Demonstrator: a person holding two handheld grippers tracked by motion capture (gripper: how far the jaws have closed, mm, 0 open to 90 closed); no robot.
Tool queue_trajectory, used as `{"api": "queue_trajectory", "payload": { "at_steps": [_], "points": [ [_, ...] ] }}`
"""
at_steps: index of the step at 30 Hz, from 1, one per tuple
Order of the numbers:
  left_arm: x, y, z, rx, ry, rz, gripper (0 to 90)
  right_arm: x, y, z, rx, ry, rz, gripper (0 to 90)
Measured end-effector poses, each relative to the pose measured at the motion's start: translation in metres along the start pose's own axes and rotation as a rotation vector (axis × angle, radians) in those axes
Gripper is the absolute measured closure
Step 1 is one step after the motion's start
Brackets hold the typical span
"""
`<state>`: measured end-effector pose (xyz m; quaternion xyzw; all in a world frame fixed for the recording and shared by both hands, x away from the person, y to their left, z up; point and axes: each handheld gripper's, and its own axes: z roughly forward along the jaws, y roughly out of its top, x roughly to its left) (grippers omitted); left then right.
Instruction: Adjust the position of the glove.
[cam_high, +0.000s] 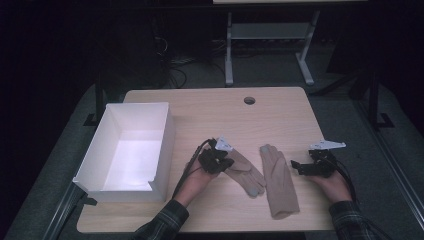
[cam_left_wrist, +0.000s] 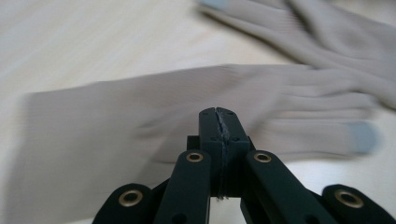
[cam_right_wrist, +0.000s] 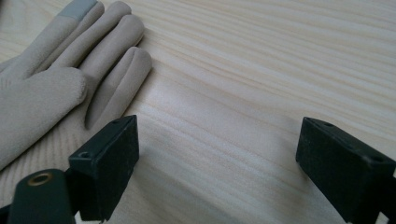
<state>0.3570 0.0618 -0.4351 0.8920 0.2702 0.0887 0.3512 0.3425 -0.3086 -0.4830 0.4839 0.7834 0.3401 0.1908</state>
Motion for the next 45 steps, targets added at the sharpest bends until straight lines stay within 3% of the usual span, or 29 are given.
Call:
{"api": "queue_trajectory", "payload": {
  "at_steps": [7,11,14,23,33,39,45],
  "points": [
    [0.035,0.001,0.01,-0.002,0.086,-0.085,89.8,0.0,0.0,0.0,0.0,0.0,-0.001,12.7],
    [0.045,-0.005,0.017,0.042,0.139,-0.093,89.8,0.0,0.0,0.0,0.0,0.0,0.0,12.7],
    [0.045,-0.008,0.018,0.054,0.149,-0.085,89.8,0.0,0.0,0.0,0.0,0.0,-0.001,12.8],
    [0.041,-0.022,0.01,0.047,0.137,-0.122,89.8,0.0,0.0,0.0,0.0,0.0,0.0,12.8],
    [0.026,-0.036,-0.005,0.065,0.12,-0.177,89.8,0.0,0.0,0.0,0.0,0.0,-0.002,12.8],
    [0.011,-0.046,-0.015,0.07,0.128,-0.165,89.8,0.0,0.0,0.0,0.0,0.0,-0.003,12.8],
    [-0.003,-0.059,-0.028,0.084,0.11,-0.168,89.8,0.0,0.0,0.0,-0.001,0.001,-0.003,12.8]
  ]
}}
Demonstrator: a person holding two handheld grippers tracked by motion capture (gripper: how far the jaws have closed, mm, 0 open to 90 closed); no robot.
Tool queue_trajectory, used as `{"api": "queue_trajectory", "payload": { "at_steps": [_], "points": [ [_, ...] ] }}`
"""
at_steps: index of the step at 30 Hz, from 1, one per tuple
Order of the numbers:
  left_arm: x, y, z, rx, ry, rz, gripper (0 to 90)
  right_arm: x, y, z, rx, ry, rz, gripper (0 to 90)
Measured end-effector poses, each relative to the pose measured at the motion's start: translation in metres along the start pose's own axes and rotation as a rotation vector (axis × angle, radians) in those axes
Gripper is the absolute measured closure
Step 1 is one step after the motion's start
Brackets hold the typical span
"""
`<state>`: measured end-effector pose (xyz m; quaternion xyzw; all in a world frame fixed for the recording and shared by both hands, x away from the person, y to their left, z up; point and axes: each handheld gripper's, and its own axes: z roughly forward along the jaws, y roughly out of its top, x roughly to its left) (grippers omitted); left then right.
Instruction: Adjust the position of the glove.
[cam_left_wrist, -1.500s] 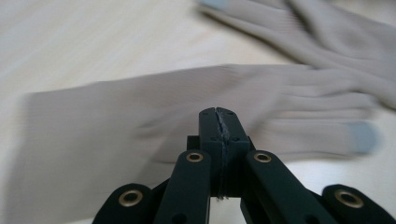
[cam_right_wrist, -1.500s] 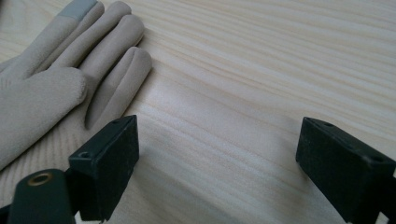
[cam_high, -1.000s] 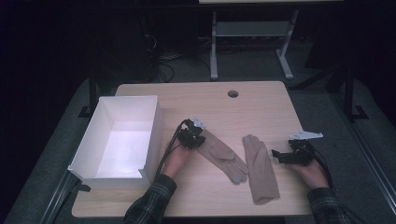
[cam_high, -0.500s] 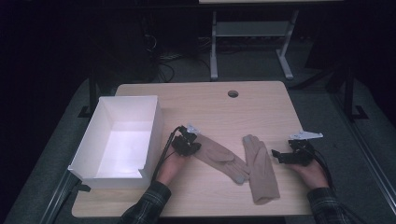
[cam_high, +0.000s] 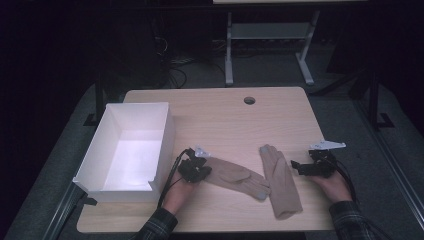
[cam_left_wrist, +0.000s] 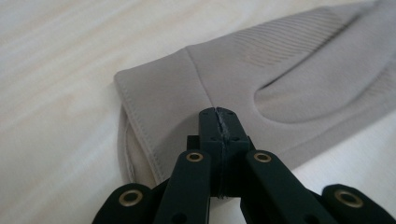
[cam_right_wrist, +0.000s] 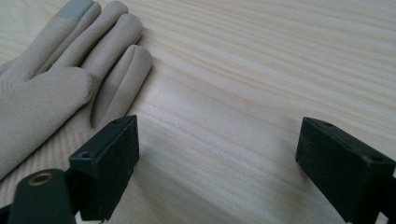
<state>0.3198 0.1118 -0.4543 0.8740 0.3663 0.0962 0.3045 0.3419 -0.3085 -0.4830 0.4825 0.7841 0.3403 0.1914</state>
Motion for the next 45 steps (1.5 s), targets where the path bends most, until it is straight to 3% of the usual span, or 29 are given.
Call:
{"api": "queue_trajectory", "payload": {
  "at_steps": [10,14,18,23,26,33,45],
  "points": [
    [-0.026,-0.031,-0.023,0.011,-0.041,0.004,89.8,0.0,0.0,0.0,0.0,0.0,-0.001,12.8],
    [-0.031,-0.046,-0.034,0.014,-0.068,-0.008,89.8,0.0,0.0,0.0,-0.002,-0.001,0.0,12.8],
    [-0.034,-0.049,-0.04,-0.002,-0.078,-0.012,89.7,0.0,0.0,0.0,-0.001,-0.001,0.0,12.8],
    [-0.034,-0.026,-0.04,-0.049,-0.081,0.03,89.7,0.001,0.0,0.0,-0.002,-0.001,0.004,12.8],
    [-0.034,-0.004,-0.024,-0.047,-0.096,0.07,89.7,0.001,0.0,0.0,-0.001,-0.003,0.005,12.8],
    [-0.041,0.027,0.004,-0.041,-0.146,0.12,89.7,0.001,0.0,0.0,-0.002,-0.002,0.006,12.8],
    [-0.049,0.034,0.031,-0.009,-0.164,0.15,89.8,0.001,0.0,0.0,-0.001,-0.002,0.006,12.8]
  ]
}}
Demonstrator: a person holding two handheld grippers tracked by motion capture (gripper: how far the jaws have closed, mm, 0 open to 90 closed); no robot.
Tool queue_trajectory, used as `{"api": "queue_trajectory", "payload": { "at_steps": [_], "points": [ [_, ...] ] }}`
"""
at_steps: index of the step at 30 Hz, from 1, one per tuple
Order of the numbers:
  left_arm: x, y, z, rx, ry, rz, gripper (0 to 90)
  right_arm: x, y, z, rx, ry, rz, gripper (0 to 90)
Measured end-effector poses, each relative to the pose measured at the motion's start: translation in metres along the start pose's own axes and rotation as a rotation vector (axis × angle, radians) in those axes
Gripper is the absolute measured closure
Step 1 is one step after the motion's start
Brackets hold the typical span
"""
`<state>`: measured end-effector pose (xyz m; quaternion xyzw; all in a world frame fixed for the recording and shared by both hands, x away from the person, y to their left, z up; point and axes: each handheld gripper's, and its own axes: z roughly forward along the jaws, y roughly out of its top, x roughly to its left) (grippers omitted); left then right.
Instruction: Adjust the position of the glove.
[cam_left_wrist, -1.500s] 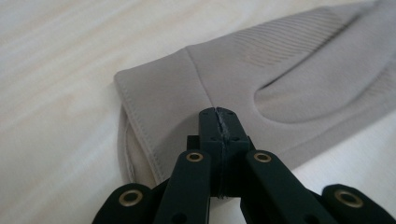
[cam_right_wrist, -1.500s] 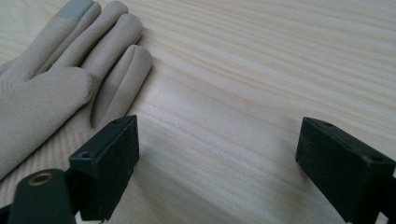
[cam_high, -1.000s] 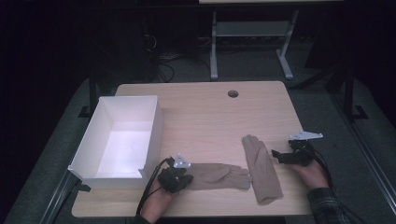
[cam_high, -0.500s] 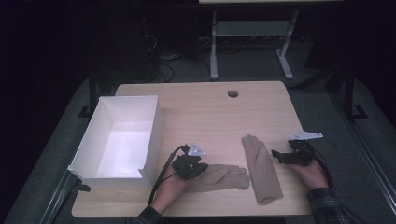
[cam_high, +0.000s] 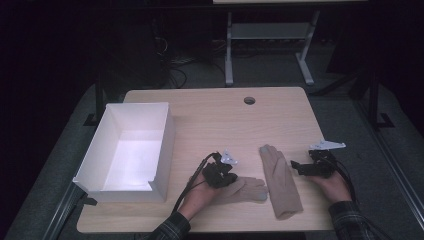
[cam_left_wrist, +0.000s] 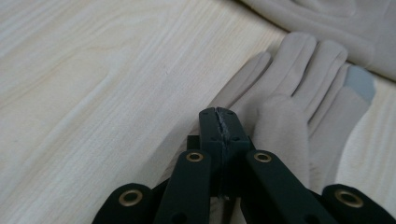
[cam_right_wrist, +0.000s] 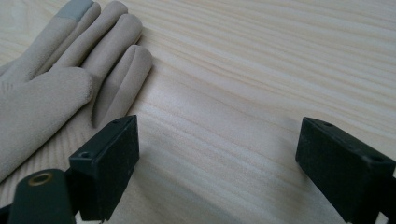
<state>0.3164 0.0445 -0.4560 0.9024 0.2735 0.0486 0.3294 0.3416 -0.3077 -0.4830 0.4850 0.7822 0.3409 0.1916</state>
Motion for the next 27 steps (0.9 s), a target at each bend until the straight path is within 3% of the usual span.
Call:
{"api": "queue_trajectory", "payload": {
  "at_steps": [6,8,18,27],
  "points": [
    [0.005,0.002,0.002,-0.009,0.028,-0.001,89.8,0.0,0.0,0.0,0.0,0.0,0.0,12.8],
    [0.009,0.003,0.003,-0.02,0.033,-0.019,89.8,0.0,0.0,0.0,0.0,0.0,-0.001,12.8],
    [0.035,0.01,0.005,-0.029,0.105,-0.058,89.8,0.0,0.0,0.0,0.0,0.0,-0.001,12.8],
    [0.07,0.004,-0.001,-0.062,0.185,-0.166,89.8,0.0,0.0,0.0,0.0,0.0,0.0,12.8]
  ]
}}
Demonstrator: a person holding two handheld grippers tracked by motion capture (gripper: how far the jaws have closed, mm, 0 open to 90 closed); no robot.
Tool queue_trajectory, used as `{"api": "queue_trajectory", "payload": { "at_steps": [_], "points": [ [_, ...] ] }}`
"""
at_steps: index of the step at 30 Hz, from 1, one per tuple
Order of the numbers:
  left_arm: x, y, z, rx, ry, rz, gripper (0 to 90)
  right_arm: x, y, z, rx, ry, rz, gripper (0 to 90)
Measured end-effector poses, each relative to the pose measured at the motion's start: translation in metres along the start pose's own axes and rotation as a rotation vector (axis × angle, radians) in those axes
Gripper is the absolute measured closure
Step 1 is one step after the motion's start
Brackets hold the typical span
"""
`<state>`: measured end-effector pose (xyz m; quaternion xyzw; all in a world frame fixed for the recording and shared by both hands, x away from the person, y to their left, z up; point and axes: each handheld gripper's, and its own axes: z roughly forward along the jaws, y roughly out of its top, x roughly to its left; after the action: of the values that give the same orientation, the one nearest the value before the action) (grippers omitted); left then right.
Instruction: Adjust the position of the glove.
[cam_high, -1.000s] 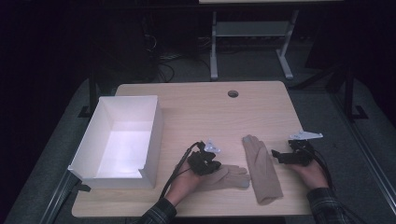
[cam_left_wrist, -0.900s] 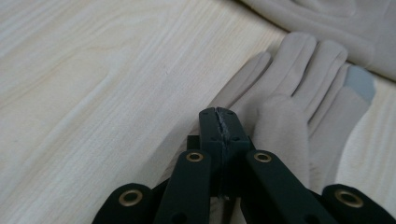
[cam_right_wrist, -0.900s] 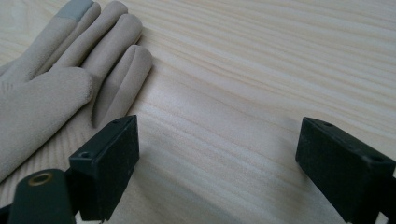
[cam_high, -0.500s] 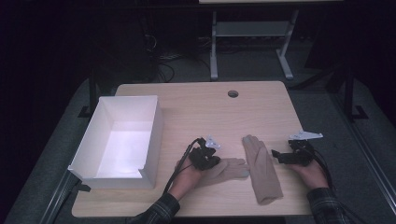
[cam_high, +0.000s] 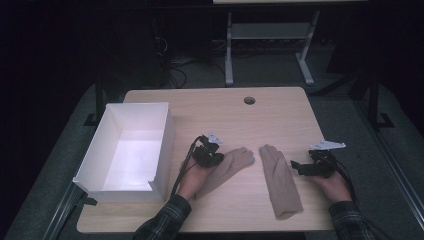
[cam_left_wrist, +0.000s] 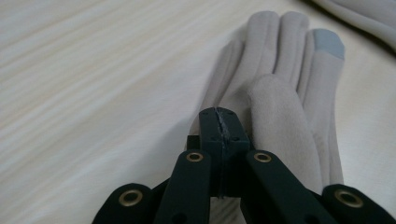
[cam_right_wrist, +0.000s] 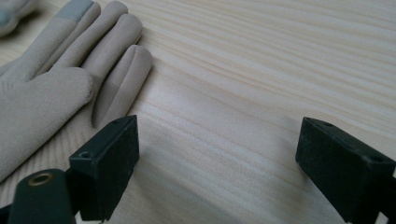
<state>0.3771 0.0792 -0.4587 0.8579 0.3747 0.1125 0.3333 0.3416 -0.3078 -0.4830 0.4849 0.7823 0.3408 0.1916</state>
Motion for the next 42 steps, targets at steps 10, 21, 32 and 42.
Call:
{"api": "queue_trajectory", "payload": {
  "at_steps": [10,21,32,42],
  "points": [
    [0.022,-0.005,-0.019,-0.045,0.056,-0.058,89.4,0.0,0.0,0.0,0.0,0.001,-0.001,12.8],
    [-0.007,-0.031,-0.046,0.002,0.023,-0.029,89.5,0.0,0.0,0.0,0.002,0.003,-0.005,12.9],
    [-0.024,-0.04,-0.037,0.063,-0.068,-0.011,89.6,0.0,0.0,0.0,0.0,0.002,-0.001,12.9],
    [-0.043,-0.042,-0.037,0.071,-0.137,0.027,89.7,0.0,0.0,0.0,0.001,0.003,0.001,12.9]
  ]
}}
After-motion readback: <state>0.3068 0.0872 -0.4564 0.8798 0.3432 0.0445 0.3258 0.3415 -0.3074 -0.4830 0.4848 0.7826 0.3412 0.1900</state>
